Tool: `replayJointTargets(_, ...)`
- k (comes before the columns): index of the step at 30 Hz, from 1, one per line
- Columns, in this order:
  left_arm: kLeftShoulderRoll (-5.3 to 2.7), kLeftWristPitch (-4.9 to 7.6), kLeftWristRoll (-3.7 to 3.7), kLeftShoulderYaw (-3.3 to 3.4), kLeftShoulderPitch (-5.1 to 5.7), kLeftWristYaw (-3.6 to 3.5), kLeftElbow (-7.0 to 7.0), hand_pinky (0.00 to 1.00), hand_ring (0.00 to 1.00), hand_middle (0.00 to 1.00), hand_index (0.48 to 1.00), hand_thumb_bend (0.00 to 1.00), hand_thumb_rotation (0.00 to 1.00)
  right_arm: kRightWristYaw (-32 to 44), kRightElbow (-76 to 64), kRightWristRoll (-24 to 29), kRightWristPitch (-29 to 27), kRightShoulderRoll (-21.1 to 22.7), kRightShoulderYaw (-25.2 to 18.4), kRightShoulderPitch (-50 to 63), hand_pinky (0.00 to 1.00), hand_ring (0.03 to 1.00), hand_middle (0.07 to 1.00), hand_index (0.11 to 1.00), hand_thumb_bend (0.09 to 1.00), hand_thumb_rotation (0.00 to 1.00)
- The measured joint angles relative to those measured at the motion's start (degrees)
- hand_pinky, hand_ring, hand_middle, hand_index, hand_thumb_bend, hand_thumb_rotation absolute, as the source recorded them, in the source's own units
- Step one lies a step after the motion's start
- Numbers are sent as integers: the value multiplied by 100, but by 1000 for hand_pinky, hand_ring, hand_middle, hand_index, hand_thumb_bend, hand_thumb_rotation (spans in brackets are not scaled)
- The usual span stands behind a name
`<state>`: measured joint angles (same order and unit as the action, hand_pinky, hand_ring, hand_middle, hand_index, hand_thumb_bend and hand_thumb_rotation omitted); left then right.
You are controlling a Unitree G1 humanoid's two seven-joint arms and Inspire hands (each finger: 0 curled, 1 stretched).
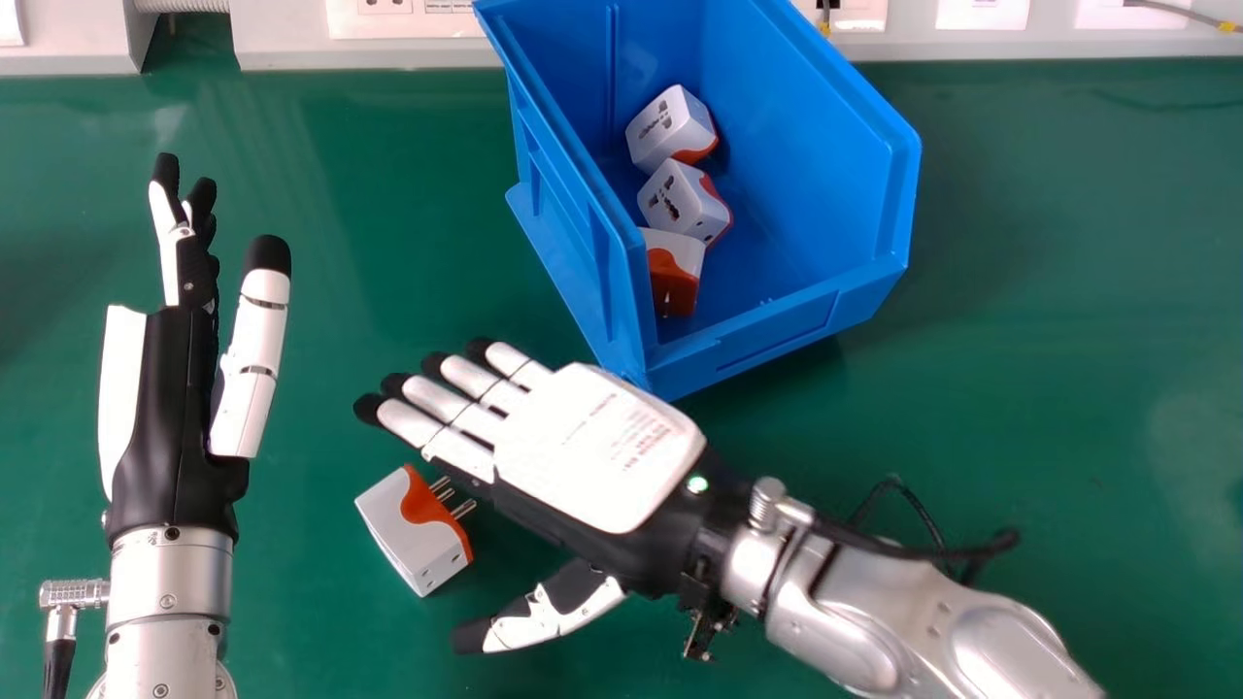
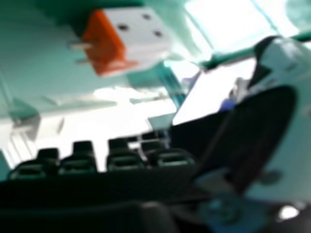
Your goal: Pick all objects and put in blue box
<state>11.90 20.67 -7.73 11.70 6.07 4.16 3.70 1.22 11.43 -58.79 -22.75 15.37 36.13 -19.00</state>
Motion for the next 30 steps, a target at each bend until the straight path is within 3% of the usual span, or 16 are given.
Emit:
replayJointTargets(15, -32, -21, -2, -6, 0, 92, -72, 989, 1000, 1000, 998, 405, 1000, 412, 1478, -37, -124, -337, 621, -1384, 1000, 1000, 1000, 1000, 422, 571)
replayJointTargets(30, -62, -33, -12, -14, 1, 91, -85, 989, 1000, 1000, 997, 392, 1000, 186, 2258, -96, 217, -767, 861, -1872, 990, 1000, 1000, 1000, 427, 576)
